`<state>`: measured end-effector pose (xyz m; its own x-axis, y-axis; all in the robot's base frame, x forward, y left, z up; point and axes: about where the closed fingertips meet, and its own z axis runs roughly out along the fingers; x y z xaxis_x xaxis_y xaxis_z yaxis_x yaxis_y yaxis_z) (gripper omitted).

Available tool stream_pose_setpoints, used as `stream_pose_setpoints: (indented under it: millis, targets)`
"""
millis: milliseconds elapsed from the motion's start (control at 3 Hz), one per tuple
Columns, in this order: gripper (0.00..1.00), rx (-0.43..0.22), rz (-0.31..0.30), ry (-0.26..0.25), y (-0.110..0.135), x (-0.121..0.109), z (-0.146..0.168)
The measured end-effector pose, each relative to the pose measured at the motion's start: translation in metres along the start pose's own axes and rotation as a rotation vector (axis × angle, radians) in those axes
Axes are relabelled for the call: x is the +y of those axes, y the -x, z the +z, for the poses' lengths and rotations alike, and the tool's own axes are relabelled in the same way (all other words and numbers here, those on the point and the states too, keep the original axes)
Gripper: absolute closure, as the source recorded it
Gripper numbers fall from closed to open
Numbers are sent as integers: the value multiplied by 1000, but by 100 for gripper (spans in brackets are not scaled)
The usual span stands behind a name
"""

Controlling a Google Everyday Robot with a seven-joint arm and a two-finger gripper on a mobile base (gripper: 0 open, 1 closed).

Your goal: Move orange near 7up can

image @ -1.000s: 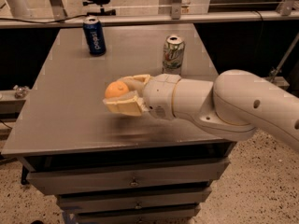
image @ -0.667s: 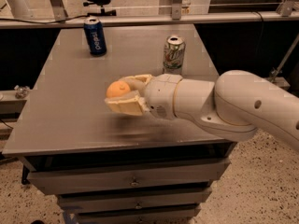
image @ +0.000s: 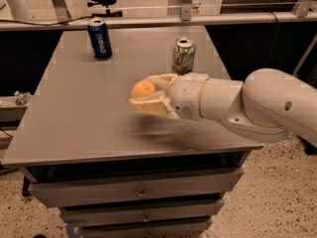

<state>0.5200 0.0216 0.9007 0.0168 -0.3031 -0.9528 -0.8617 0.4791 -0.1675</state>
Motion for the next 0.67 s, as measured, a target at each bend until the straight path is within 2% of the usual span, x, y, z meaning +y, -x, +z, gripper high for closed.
stream_pose_setpoints:
  millis: [667]
  targets:
    - [100,31,-6,-193,-40,-101,-38]
